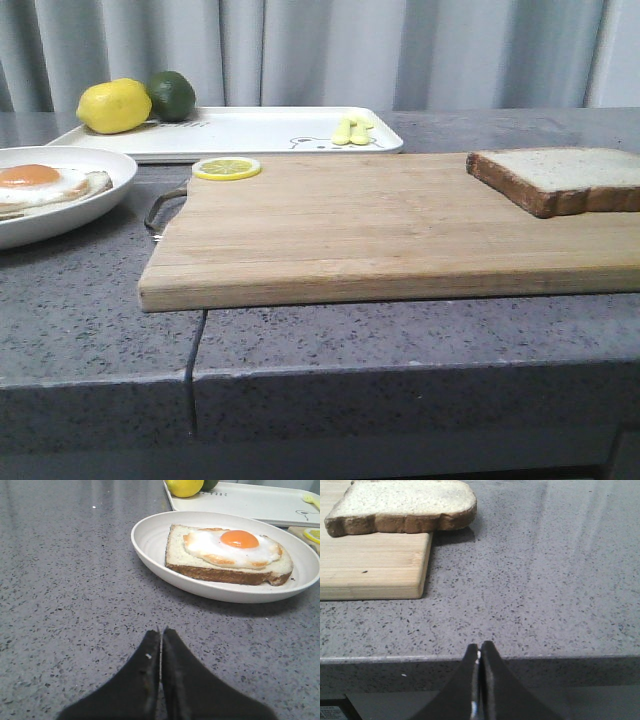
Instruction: Place bread and move sandwich to tray
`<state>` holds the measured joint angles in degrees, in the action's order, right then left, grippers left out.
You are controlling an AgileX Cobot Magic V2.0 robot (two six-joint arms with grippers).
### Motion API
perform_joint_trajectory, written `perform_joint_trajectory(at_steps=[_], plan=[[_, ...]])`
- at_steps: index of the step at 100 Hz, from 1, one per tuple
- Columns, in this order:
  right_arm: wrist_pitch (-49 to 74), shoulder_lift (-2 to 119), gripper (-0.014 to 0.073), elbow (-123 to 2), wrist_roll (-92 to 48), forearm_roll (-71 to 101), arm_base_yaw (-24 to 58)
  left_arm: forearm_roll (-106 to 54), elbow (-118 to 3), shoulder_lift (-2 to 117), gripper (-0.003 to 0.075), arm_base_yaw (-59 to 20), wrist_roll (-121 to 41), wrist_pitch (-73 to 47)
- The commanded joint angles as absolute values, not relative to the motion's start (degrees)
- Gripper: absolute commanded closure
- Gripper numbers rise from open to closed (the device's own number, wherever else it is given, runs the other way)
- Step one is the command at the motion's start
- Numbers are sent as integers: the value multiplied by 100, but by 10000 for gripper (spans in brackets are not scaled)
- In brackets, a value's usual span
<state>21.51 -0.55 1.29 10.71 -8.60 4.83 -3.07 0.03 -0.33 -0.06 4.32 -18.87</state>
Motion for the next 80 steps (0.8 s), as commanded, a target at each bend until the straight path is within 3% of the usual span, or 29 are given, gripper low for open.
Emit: perform_joint_trajectory(at_steps=[1,80], plan=[[1937,-177,655,170,1068,-923,448,-306,90,-205,740,8,461,-1605],[1513,-177,655,170,1068,-923,448,-118,90,-205,740,8,461,-1246]])
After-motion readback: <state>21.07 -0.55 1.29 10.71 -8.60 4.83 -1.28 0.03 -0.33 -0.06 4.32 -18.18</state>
